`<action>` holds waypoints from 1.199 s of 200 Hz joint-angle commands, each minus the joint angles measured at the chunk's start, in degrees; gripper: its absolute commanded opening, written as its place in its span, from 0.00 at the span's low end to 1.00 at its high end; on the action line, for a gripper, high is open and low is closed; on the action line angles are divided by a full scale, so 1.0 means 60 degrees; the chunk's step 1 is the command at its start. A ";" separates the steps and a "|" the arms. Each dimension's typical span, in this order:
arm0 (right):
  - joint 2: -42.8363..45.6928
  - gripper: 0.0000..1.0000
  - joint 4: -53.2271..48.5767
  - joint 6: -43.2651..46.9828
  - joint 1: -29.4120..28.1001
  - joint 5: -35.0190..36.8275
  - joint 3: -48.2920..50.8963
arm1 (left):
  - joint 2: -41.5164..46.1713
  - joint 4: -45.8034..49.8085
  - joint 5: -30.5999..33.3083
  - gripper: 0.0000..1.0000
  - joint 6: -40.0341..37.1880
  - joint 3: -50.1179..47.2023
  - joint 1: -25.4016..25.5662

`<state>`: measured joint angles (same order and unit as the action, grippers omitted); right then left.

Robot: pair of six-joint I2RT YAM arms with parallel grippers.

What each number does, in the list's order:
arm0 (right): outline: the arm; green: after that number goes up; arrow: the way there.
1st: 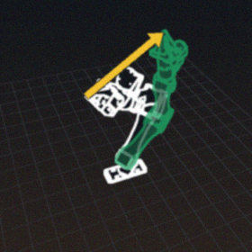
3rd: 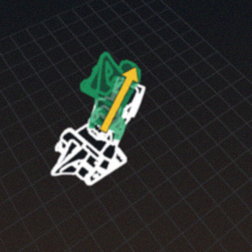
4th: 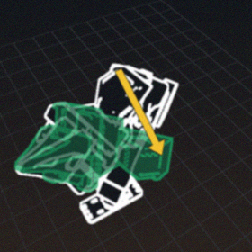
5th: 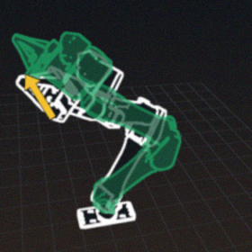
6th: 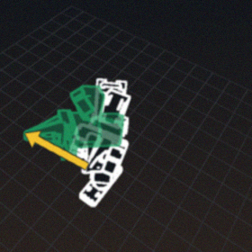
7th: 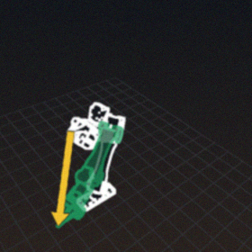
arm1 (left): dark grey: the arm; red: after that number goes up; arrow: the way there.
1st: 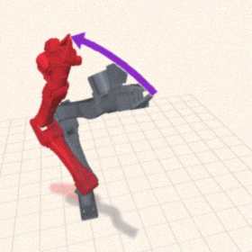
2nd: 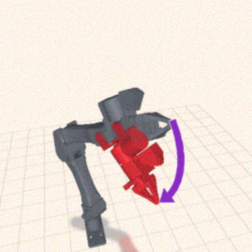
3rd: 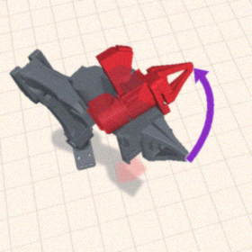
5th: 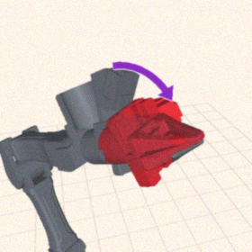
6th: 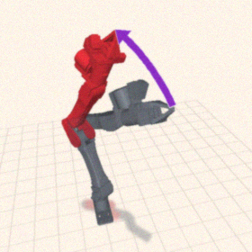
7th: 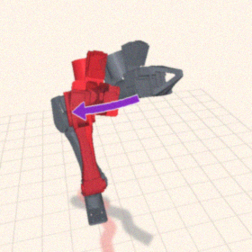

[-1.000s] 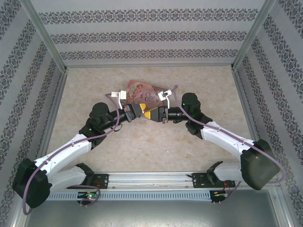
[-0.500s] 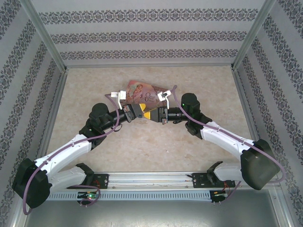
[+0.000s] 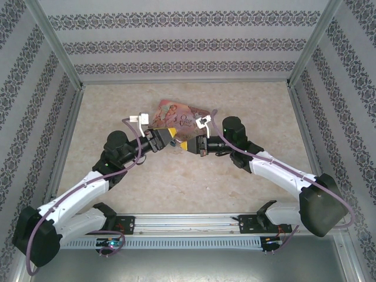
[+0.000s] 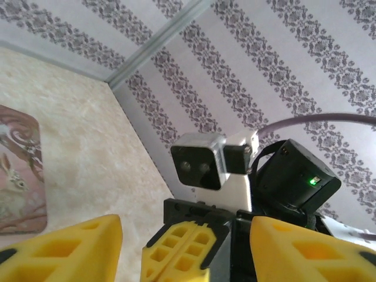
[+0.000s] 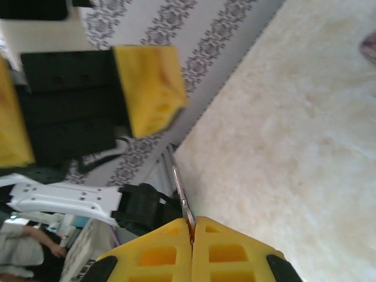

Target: Unlock the padlock with the key

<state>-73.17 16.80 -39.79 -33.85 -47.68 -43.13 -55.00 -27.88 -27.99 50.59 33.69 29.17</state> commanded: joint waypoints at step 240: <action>-0.5103 0.00 -0.2902 0.1210 0.1510 0.1626 -0.3539 | 0.0571 0.2780 0.3171 0.89 -0.0930 -0.2471 -0.0276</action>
<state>-102.48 -0.95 -32.77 -25.58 -37.12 -63.26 -50.98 -8.32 -9.78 44.64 19.46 28.36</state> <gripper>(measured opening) 0.049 0.893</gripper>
